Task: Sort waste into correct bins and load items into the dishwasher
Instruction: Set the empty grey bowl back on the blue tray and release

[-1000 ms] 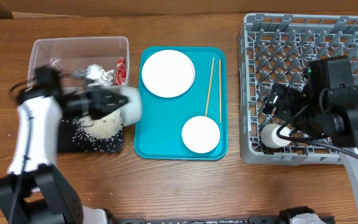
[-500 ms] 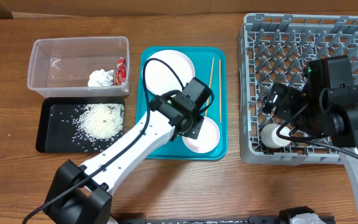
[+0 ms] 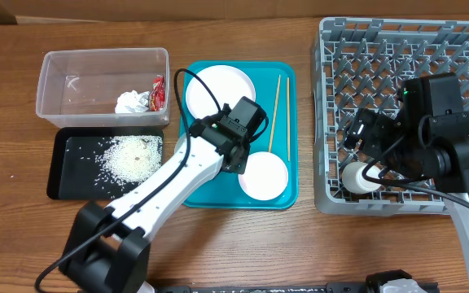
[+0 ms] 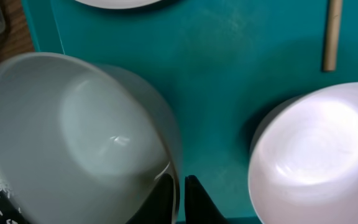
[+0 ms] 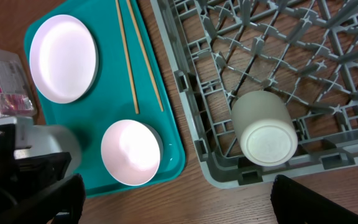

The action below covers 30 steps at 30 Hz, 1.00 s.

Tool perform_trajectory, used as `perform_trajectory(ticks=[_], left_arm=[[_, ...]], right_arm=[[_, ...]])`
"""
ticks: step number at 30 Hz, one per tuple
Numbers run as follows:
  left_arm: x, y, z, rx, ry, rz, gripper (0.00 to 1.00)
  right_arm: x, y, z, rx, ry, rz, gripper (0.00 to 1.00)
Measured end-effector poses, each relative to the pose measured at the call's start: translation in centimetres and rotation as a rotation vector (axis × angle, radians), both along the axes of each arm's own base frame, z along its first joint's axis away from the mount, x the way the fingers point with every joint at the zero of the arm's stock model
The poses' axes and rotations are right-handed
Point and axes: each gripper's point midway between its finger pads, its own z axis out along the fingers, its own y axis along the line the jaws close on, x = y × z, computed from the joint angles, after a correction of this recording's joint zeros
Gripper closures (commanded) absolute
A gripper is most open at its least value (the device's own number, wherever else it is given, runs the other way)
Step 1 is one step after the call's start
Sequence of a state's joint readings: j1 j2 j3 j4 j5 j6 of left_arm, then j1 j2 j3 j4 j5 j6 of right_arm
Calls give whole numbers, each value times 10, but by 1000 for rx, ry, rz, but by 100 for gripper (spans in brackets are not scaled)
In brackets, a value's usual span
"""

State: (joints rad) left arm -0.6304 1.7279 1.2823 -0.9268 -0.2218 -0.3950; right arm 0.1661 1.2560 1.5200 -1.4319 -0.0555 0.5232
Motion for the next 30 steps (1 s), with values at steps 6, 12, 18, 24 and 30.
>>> perform_trajectory(ticks=[6, 12, 18, 24, 30], left_arm=[[-7, 5, -10, 41, 55, -3, 12], [12, 2, 58, 15, 20, 21, 0], [25, 32, 149, -25, -63, 104, 0], [-2, 54, 197, -62, -153, 119, 0], [-50, 80, 255, -156, -284, 118, 0]], right_arm=[[1, 0, 0, 1, -3, 0, 3], [2, 0, 1, 2, -9, 0, 0], [2, 0, 1, 2, -10, 0, 0], [2, 0, 1, 2, -10, 0, 0], [2, 0, 1, 1, -10, 0, 0]])
